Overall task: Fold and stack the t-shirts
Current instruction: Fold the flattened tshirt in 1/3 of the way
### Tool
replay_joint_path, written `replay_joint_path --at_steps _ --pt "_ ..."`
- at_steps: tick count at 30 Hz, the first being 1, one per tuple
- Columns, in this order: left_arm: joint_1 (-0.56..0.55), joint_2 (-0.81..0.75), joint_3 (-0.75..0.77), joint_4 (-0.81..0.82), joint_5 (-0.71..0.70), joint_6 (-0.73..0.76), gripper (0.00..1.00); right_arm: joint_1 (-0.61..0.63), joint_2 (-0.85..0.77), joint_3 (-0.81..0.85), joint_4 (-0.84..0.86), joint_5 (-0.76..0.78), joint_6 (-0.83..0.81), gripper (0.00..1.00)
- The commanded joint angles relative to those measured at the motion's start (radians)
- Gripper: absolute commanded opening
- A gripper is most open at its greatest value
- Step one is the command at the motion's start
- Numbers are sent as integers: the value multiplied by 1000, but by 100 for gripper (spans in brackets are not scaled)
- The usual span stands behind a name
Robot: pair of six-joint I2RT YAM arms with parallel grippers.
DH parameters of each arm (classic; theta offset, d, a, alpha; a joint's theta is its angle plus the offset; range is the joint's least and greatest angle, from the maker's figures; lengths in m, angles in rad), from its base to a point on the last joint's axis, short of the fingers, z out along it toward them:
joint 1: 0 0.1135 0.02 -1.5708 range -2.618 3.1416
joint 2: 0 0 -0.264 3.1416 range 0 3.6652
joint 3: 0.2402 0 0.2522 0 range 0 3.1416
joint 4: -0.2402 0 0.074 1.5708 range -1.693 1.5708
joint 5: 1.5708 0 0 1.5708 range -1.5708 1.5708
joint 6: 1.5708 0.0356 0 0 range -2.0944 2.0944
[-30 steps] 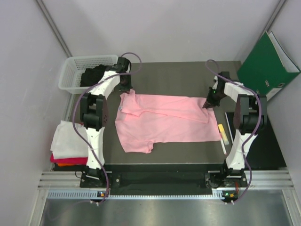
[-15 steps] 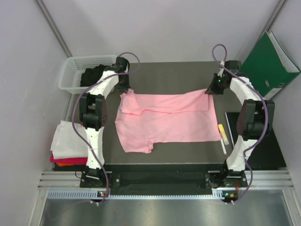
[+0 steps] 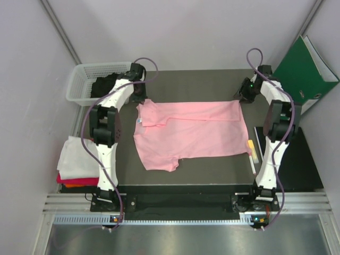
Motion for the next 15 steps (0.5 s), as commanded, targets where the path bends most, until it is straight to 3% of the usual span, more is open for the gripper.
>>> replay_joint_path --at_steps 1,2,6,15 --pt "5 -3 36 -8 25 10 0 -21 80 114 2 -63 32 57" --pt "5 -1 36 -11 25 9 0 -21 74 105 3 -69 32 64" --pt "5 -3 34 -10 28 12 0 -23 -6 5 20 -58 6 66" --pt "5 11 37 -8 33 13 0 -24 -141 -256 99 -72 -10 52"
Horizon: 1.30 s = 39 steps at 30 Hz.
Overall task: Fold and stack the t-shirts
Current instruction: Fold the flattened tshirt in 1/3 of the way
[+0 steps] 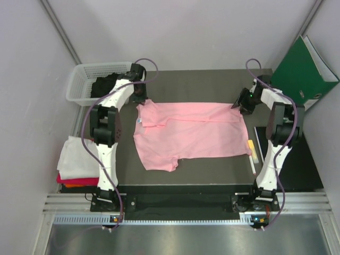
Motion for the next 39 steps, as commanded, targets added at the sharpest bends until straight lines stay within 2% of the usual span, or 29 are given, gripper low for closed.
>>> replay_joint_path --at_steps 1,4,7,9,11,17,22,30,31,32,34,35,37,38,39 --pt "5 9 34 -5 12 14 0 -12 -76 -63 62 -32 -16 51" --pt "5 14 34 -3 19 14 0 -12 -89 -73 58 -31 -16 51" --pt "5 14 36 -2 23 14 0 -12 -108 -65 56 6 -25 57" --pt "5 12 36 -2 26 14 0 -12 -112 -63 78 8 -37 65" --pt "4 12 34 -2 27 15 0 -12 -112 -62 116 6 -48 68" --pt "4 12 27 -17 18 27 0 -12 -60 -21 177 -12 -17 67" --pt "5 8 22 -22 15 29 0 -12 -75 22 159 -9 -17 65" --pt "5 12 25 -23 18 38 0 -12 -74 2 191 -40 -2 60" --pt "5 12 25 -26 16 40 0 -10 -60 3 191 -46 0 58" --pt "4 14 27 -28 15 43 0 -10 -56 3 193 -53 0 48" --pt "4 14 27 -29 13 44 0 -10 -59 -4 199 -58 1 36" --pt "7 15 25 -29 12 44 0 -10 -65 -11 226 -58 4 24" --pt "5 15 24 -29 12 46 0 -10 -76 -11 228 -51 3 10" --pt "5 15 24 -31 9 44 0 -12 -74 -5 228 -37 1 0" --pt "5 15 24 -31 7 44 0 -12 -77 4 228 -26 1 0"
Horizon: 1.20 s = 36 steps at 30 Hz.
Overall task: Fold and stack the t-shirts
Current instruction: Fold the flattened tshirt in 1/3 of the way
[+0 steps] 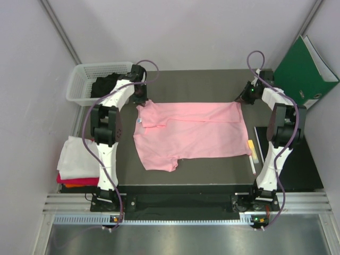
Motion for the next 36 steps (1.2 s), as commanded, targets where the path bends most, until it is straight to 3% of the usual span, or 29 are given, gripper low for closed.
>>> replay_joint_path --at_steps 1,8,10,13,16,23,29,36 --pt "5 0 25 -20 -10 13 0 -10 -32 28 58 23 5 0" --pt "5 -6 27 -30 -29 21 0 -12 -3 107 64 89 34 2" --pt "5 -8 30 -36 -30 22 0 -12 22 156 -1 86 37 15" --pt "5 -9 30 -41 -36 25 0 -12 13 180 -97 69 16 45" --pt "5 -12 27 -41 -38 24 0 -13 -76 68 -108 66 -7 55" --pt "5 -14 22 -37 -24 11 0 -32 -241 -213 -100 22 -6 54" --pt "5 -15 18 -33 -23 10 0 -36 -274 -268 -103 37 -24 50" --pt "4 -29 -7 -20 -18 4 0 -36 -200 -285 -71 42 -26 43"
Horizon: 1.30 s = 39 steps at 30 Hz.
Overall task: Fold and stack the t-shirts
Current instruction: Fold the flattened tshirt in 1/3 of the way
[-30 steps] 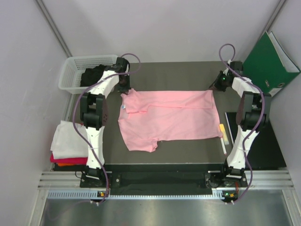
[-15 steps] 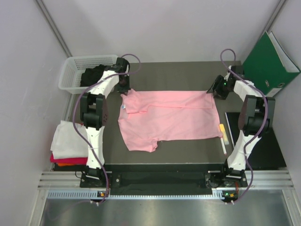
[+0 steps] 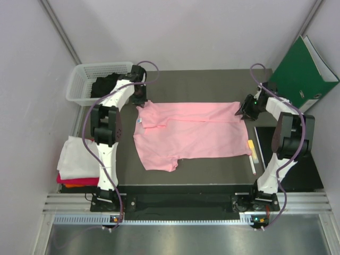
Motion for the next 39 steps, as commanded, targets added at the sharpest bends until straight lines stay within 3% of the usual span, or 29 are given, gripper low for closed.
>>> replay_joint_path --at_steps 1,11,16,18,27,39 --pt "5 -30 -8 7 3 -9 0 -13 32 -4 45 5 -15 43" --pt "4 -28 -19 12 13 -13 0 -13 104 1 100 10 -9 39" --pt "5 -31 -24 10 5 -12 0 -13 73 9 120 -30 -6 11" --pt "4 -31 -30 9 3 -12 0 -13 38 13 113 -45 -5 8" --pt "4 -25 -30 7 8 -12 0 -13 -92 67 126 -71 8 6" --pt "4 -45 -27 4 16 -7 0 -19 53 130 136 30 -14 7"
